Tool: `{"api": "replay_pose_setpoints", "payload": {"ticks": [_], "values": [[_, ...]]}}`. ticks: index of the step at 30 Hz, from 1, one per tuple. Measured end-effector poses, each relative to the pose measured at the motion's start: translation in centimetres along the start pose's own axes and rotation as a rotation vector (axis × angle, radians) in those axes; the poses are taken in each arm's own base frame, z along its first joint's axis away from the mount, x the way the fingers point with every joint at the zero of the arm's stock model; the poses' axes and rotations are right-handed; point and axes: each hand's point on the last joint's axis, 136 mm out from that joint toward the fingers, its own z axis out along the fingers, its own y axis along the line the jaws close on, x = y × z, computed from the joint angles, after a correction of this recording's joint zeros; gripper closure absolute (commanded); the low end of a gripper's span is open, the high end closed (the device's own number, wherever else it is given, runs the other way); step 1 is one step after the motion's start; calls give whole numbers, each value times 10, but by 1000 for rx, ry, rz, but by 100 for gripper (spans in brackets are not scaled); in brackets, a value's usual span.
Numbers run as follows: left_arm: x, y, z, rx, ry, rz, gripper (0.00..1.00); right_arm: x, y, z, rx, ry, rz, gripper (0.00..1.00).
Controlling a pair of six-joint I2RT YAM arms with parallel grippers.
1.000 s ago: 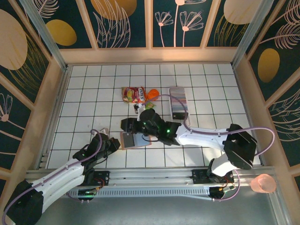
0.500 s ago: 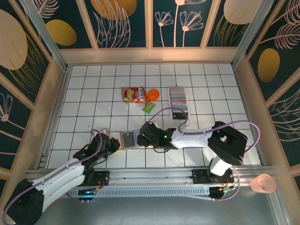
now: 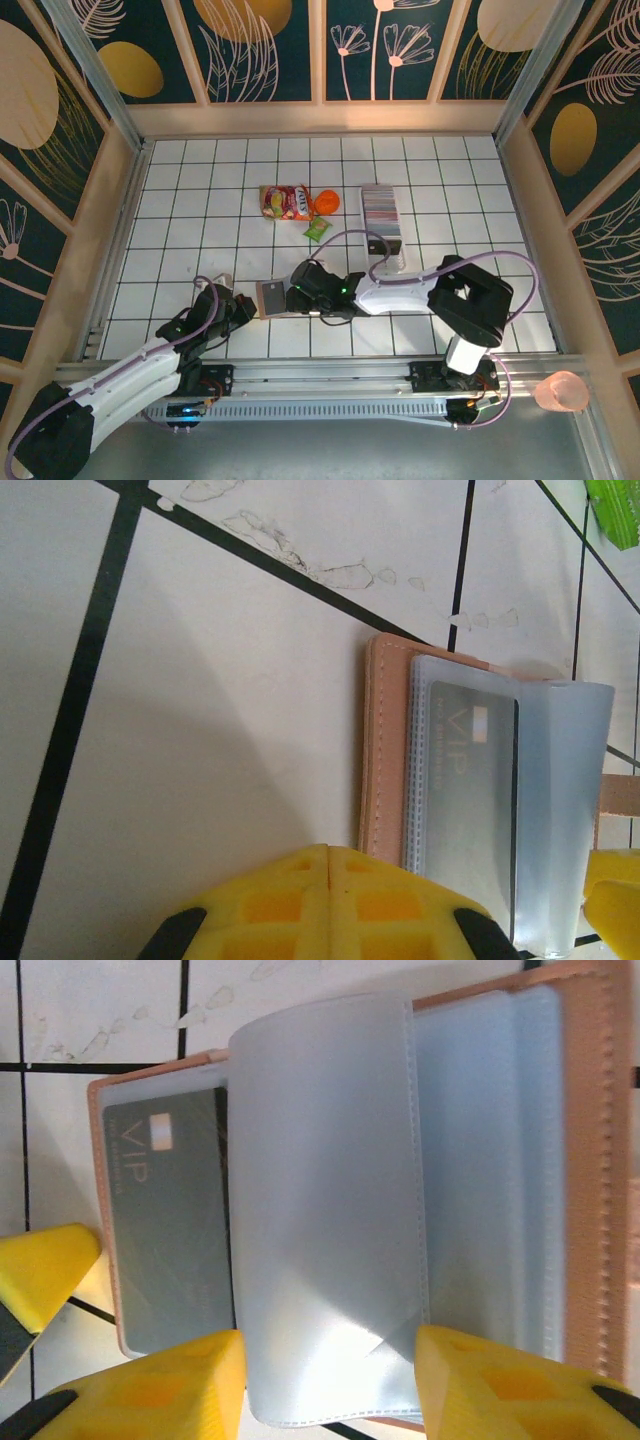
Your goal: Put the credit cards into the card holder
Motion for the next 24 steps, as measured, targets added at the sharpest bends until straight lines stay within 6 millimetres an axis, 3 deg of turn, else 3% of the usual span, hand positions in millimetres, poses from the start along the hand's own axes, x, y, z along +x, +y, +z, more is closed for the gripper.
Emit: {"api": "replay_pose_setpoints", "payload": {"ticks": [16, 24], "values": [[0, 0, 0, 0, -1, -4, 100, -3, 41, 21, -133, 31, 0, 51], [0, 1, 0, 14, -10, -21, 100, -9, 73, 15, -285, 15, 40, 51]]}}
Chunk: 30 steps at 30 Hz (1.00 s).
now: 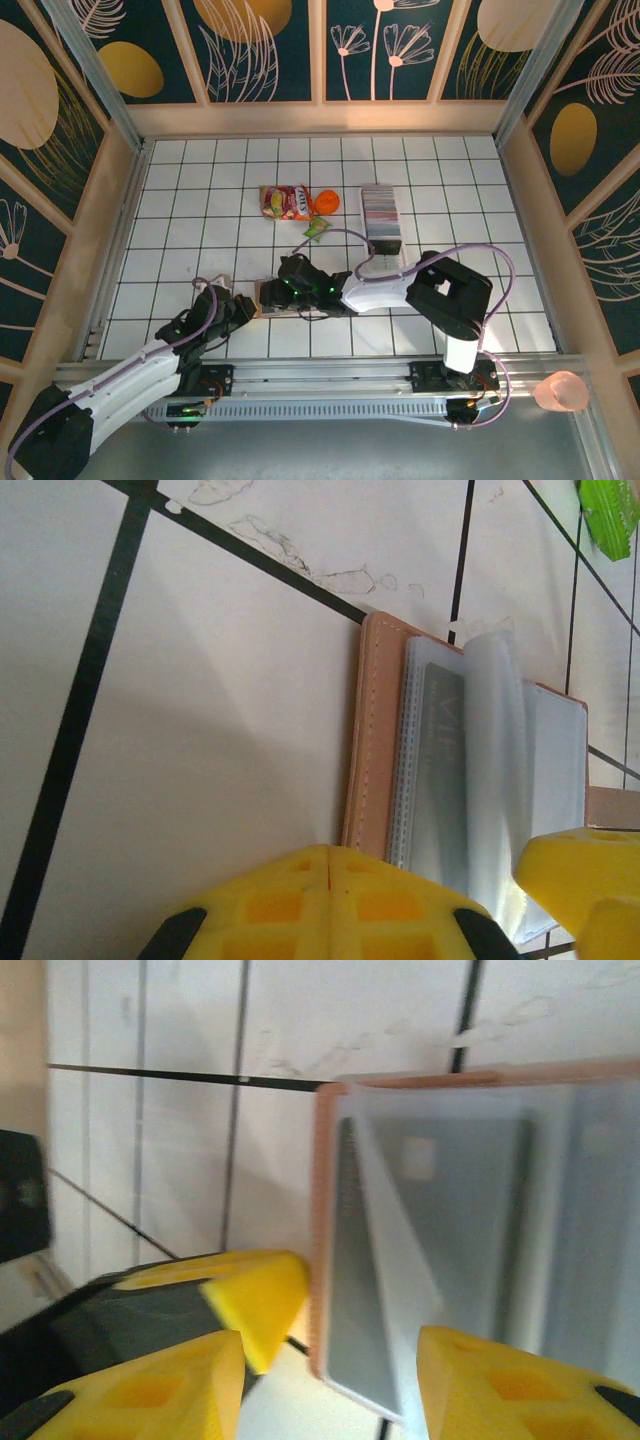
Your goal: Put the credit cards into the card holder
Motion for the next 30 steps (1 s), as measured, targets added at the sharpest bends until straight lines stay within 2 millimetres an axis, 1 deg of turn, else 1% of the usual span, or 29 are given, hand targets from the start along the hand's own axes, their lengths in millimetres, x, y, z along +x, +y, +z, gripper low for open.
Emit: {"api": "replay_pose_setpoints", "payload": {"ticks": [5, 14, 19, 22, 25, 30], "values": [[0, 0, 0, 3, -2, 0, 100, 1, 12, 5, -74, 4, 24, 51], [-4, -6, -4, 31, -22, -7, 100, 3, 21, 10, -144, 7, 51, 51], [-4, -3, -5, 16, -27, -14, 100, 4, 23, 16, -174, 13, 51, 52], [-11, -4, -8, 15, -57, -15, 100, 5, 24, 19, -189, 18, 53, 52], [-21, -5, -15, -9, -104, -25, 100, 4, 30, 19, -214, 16, 53, 52], [-42, 4, -36, -101, -215, -57, 100, 2, 35, 22, -237, 16, 52, 52]]}}
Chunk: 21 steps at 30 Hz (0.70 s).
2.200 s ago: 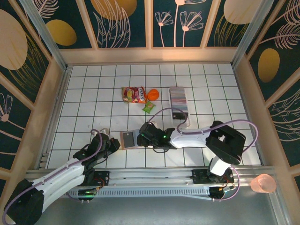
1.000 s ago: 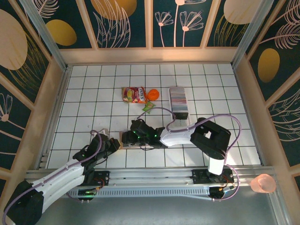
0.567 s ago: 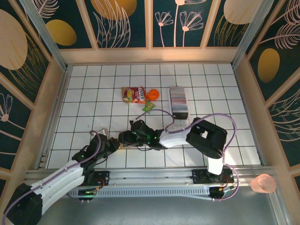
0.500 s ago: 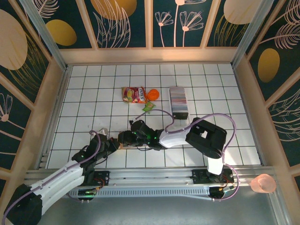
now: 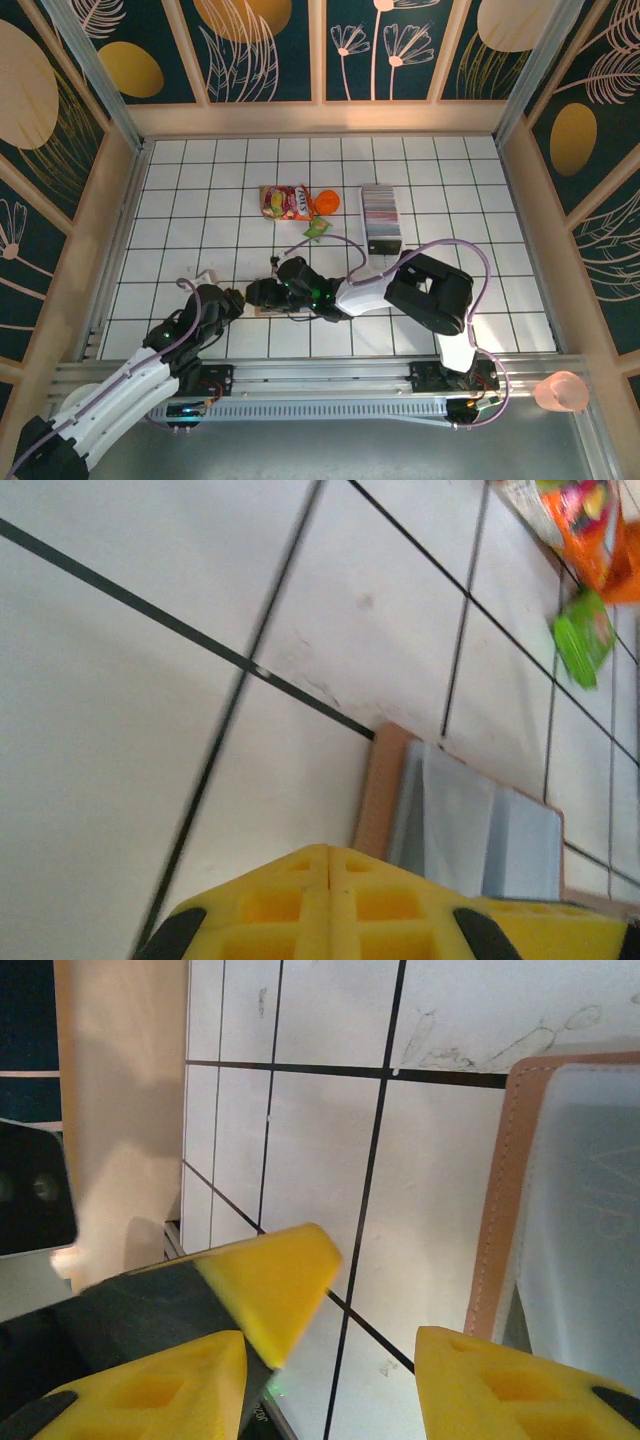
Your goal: Put the credit cards into the card holder
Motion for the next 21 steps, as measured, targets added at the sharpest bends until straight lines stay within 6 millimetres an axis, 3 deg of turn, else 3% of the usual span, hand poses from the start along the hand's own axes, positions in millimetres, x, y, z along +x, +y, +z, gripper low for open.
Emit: {"api": "replay_pose_setpoints", "payload": {"ticks": [10, 18, 21], "values": [[-42, -1, -33, -48, -178, -100, 99, -14, 11, 13, -68, -2, -1, 52], [-77, -19, -66, -38, -296, -148, 91, -49, 52, 26, -193, -14, -44, 52], [-79, -22, -68, -27, -301, -145, 87, -68, 69, 23, -231, -37, -79, 52]]}}
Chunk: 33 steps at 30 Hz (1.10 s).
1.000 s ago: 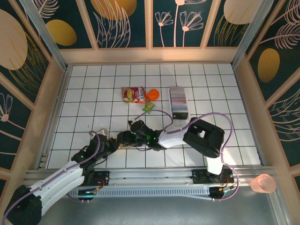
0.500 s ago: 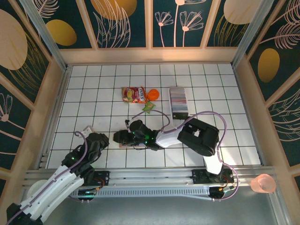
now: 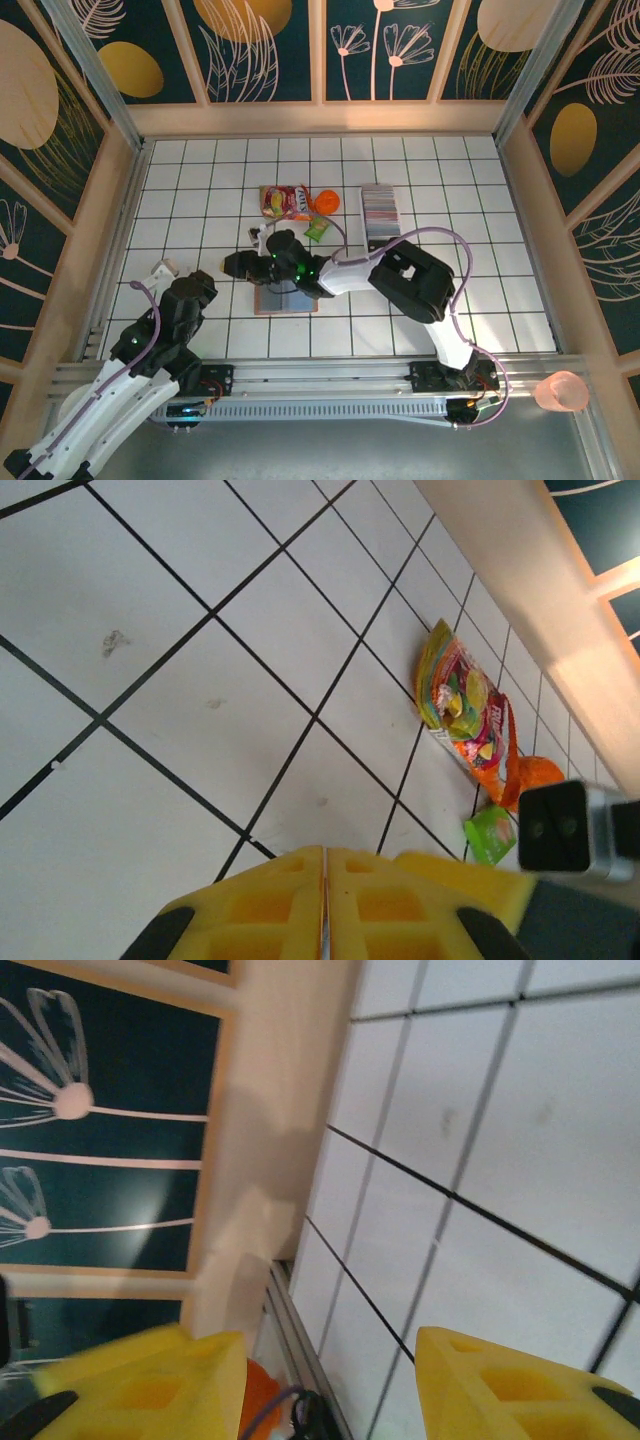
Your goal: Put the credit cards into the card holder
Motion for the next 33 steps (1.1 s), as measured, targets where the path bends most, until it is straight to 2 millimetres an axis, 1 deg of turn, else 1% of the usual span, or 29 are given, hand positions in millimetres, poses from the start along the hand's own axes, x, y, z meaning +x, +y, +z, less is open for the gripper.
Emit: {"api": "replay_pose_setpoints", "payload": {"ticks": [2, 4, 6, 7, 9, 10, 12, 13, 14, 15, 16, 17, 18, 19, 20, 21, 22, 23, 24, 25, 26, 28, 30, 32, 33], "values": [[3, -1, 1, 3, 14, 7, 86, -16, 0, -7, 6, -25, -27, 51], [7, -4, 3, 14, 34, 17, 82, -37, -6, -21, 50, -54, -58, 51], [15, -9, 8, 26, 67, 38, 75, -65, -10, -47, 117, -100, -110, 50], [20, -10, 12, 30, 87, 49, 72, -79, -9, -59, 142, -124, -137, 50], [32, -12, 20, 32, 135, 81, 68, -114, 2, -98, 197, -204, -227, 50], [39, -13, 24, 30, 158, 95, 66, -127, 8, -116, 217, -238, -266, 49], [52, -15, 32, 29, 211, 129, 58, -157, 27, -167, 274, -342, -403, 49], [57, -16, 35, 32, 232, 138, 55, -167, 38, -190, 298, -388, -488, 48], [63, -19, 38, 40, 257, 151, 50, -173, 50, -212, 327, -426, -593, 47], [67, -21, 41, 50, 273, 156, 47, -173, 58, -227, 348, -443, -681, 45], [72, -23, 43, 60, 290, 161, 45, -170, 67, -244, 382, -452, -810, 44], [76, -25, 45, 72, 306, 166, 43, -163, 72, -257, 420, -439, -954, 43], [80, -27, 47, 84, 320, 168, 42, -155, 74, -265, 451, -414, -1066, 38], [84, -28, 48, 95, 334, 174, 41, -146, 70, -273, 499, -363, -1199, 32], [87, -30, 50, 101, 344, 179, 41, -139, 60, -279, 551, -295, -1309, 32], [89, -30, 51, 105, 354, 183, 41, -137, 49, -284, 595, -234, -1374, 31], [92, -31, 53, 108, 364, 190, 40, -139, 28, -293, 661, -150, -1431, 31], [94, -32, 54, 110, 370, 196, 40, -142, 4, -304, 732, -63, -1464, 31], [95, -32, 55, 112, 375, 200, 40, -144, -15, -312, 783, 8, -1487, 30], [97, -33, 56, 115, 381, 208, 40, -145, -41, -324, 857, 102, -1514, 29], [99, -33, 57, 116, 388, 214, 40, -142, -65, -333, 911, 192, -1539, 28], [101, -33, 58, 118, 396, 226, 40, -127, -101, -342, 946, 364, -1566, 23], [102, -33, 59, 122, 401, 240, 39, -117, -125, -345, 939, 491, -1573, 21], [104, -34, 59, 127, 407, 253, 39, -111, -142, -345, 928, 576, -1579, 20], [104, -34, 58, 130, 409, 258, 38, -109, -147, -345, 921, 604, -1580, 20]]}}
